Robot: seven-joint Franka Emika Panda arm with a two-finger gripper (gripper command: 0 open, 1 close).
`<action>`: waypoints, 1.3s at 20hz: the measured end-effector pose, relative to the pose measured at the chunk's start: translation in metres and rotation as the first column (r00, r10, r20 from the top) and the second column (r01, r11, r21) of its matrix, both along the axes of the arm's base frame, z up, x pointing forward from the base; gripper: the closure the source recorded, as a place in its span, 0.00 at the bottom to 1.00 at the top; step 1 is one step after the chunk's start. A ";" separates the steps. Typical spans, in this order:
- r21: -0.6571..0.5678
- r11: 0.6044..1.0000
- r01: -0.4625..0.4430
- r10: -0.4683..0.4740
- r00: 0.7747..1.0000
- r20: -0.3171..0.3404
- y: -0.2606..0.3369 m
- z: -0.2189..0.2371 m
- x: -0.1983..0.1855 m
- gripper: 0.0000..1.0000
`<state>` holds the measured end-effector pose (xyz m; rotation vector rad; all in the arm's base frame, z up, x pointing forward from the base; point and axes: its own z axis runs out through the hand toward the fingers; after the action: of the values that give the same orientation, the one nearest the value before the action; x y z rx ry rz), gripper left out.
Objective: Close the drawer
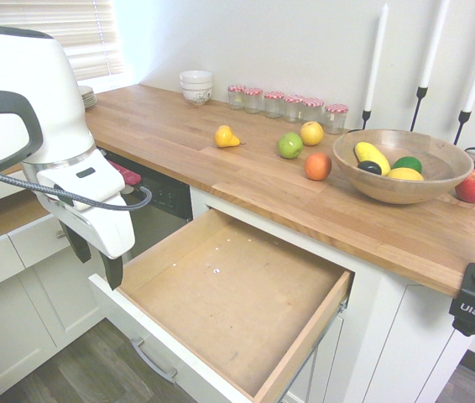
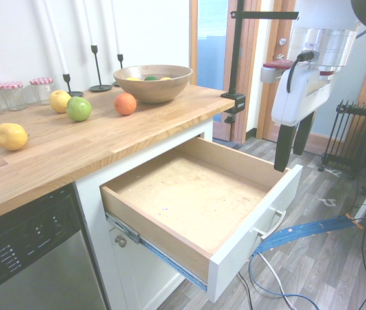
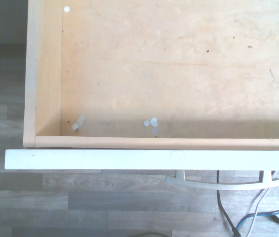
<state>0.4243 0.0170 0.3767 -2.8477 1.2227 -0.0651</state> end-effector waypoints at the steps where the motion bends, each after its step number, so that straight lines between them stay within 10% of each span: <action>1: 0.000 1.000 0.000 0.000 1.000 0.000 0.000 0.000 0.000 0.00; 26: -0.003 0.999 0.034 -0.034 0.993 -0.113 -0.038 -0.135 -0.011 0.00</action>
<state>0.4131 -0.0213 0.2417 -2.8677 1.2913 0.0965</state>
